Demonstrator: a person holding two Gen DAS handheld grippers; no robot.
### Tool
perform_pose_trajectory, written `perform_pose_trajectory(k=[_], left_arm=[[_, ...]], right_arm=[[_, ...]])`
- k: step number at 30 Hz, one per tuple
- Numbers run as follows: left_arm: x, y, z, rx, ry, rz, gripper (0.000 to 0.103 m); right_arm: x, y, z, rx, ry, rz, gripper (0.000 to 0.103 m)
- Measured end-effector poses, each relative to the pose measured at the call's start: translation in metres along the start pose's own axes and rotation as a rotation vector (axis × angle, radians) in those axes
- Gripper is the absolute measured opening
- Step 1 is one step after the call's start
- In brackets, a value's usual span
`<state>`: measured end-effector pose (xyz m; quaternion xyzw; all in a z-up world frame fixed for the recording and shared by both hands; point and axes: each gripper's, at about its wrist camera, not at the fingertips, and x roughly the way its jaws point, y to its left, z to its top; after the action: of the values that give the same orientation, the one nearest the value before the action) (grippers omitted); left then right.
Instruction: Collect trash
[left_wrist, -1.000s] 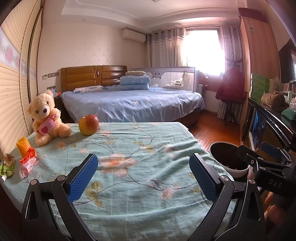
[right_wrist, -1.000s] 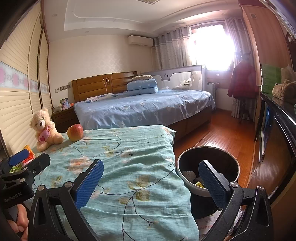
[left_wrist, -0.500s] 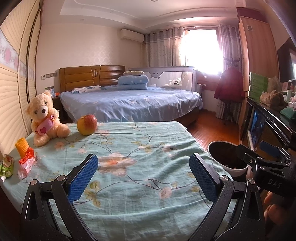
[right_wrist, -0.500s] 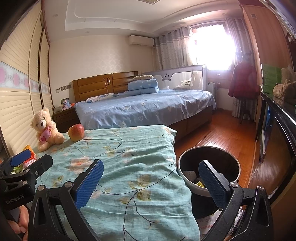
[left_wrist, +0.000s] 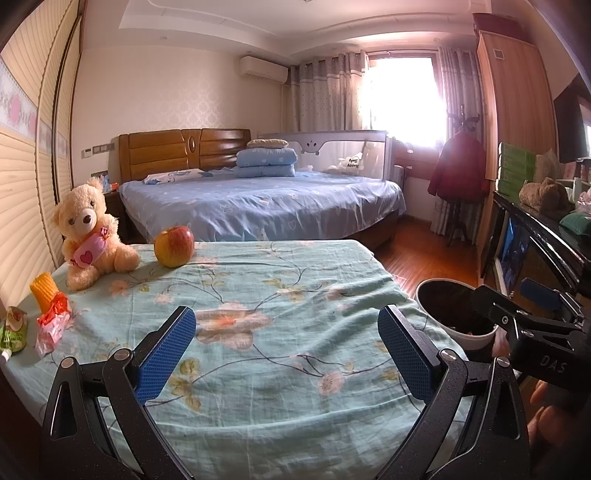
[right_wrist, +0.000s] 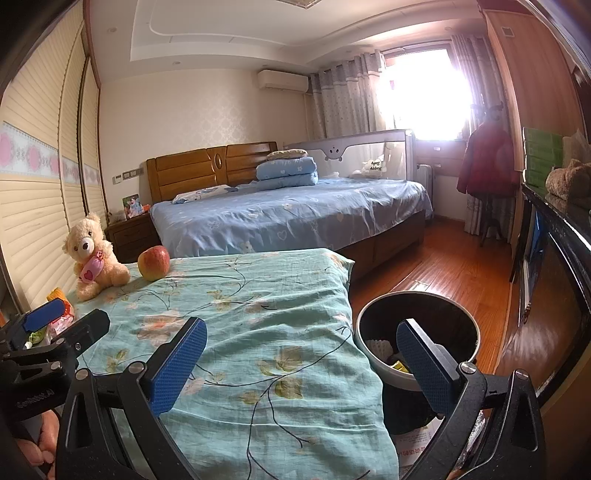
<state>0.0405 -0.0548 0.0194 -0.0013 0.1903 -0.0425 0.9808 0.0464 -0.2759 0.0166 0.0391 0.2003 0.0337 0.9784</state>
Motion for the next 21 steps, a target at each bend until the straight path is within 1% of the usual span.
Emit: perform_pose_trajectory(k=[21], left_arm=[[0.0058,0.0009,-0.0015,0.001,0.016,-0.001,0.101]], right_arm=[[0.0040,0.0009,0.0008,-0.002,0.013,0.019,0.103]])
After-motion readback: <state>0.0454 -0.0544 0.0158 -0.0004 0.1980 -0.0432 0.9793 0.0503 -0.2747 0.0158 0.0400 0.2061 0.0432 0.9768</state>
